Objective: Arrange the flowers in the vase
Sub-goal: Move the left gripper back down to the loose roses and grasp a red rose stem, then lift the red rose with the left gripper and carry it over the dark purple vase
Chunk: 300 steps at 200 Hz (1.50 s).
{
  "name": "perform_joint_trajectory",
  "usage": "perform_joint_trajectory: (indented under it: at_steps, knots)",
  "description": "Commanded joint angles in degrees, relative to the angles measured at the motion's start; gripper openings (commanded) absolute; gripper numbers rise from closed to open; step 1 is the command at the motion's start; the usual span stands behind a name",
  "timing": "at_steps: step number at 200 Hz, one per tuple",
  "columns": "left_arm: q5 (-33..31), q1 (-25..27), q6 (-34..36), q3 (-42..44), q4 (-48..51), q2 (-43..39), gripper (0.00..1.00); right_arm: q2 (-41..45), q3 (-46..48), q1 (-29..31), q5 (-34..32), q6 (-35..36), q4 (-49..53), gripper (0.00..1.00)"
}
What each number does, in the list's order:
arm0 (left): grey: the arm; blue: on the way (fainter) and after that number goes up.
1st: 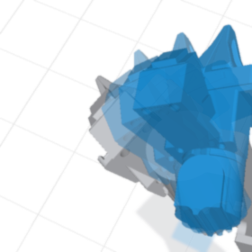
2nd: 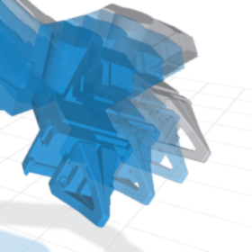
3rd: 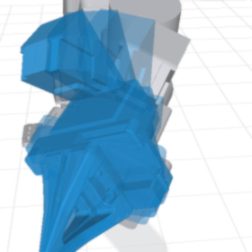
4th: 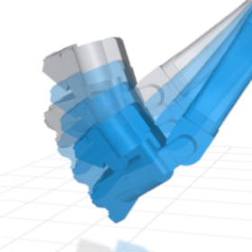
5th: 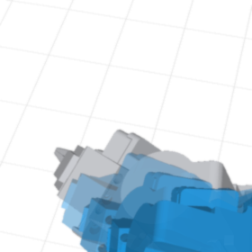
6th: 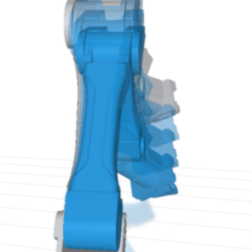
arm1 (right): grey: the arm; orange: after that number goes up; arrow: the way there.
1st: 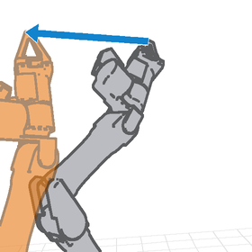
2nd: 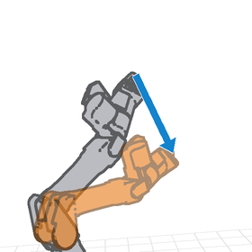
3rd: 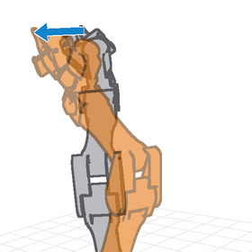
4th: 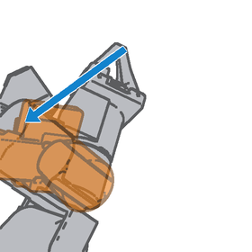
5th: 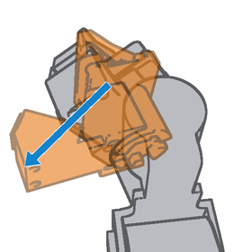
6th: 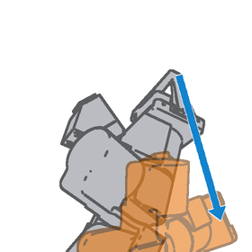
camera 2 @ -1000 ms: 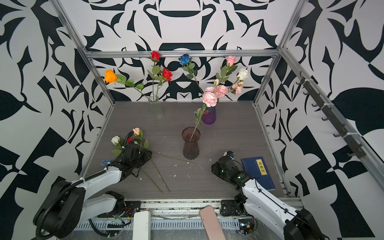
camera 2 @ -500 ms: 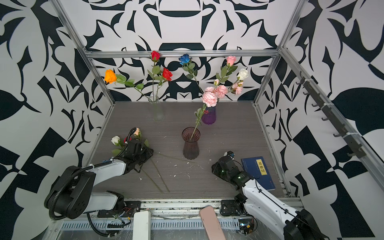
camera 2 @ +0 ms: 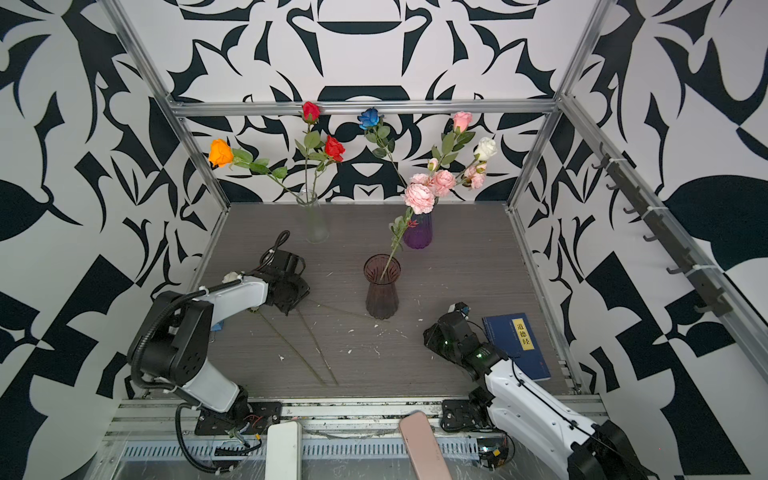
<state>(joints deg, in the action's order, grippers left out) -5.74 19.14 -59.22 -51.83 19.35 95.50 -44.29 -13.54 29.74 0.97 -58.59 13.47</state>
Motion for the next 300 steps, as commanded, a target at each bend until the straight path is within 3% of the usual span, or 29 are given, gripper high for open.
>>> perform_joint_trajectory:
  at_steps: [1,25,89,135,170,215,255,300]
  knots:
    - [-1.83,-0.24,-0.98,-2.58,13.96,5.32,0.35,0.1,-0.18,-0.28,-0.07,0.03,0.24,0.39]
    - [-1.4,-0.24,-0.81,-3.82,14.35,6.88,0.32,0.13,-0.12,-0.37,-0.01,-0.04,0.27,0.39]
    - [-0.7,-0.24,-0.47,1.38,7.48,1.56,0.0,0.3,-0.09,-0.38,-0.01,-0.03,0.37,0.39]
    - [0.64,-0.24,-4.2,1.62,9.04,-8.99,0.0,0.0,-0.3,-0.42,-0.01,-0.03,0.48,0.39]
    - [-1.85,-0.15,-10.75,3.28,8.62,-27.88,0.0,-0.85,-0.39,-0.51,0.16,-0.12,0.23,0.39]
    - [0.16,0.2,-7.14,7.63,-10.72,-49.35,0.0,-1.18,-0.17,-0.73,0.34,-0.38,-0.2,0.39]
    - [5.06,0.89,-1.76,5.22,-24.72,-54.48,0.0,-2.44,-0.36,-0.81,0.61,-0.35,-0.86,0.39]
    - [4.39,1.52,8.67,1.92,-33.89,-53.19,0.0,-2.41,-0.37,-0.82,0.61,-0.39,-0.82,0.39]
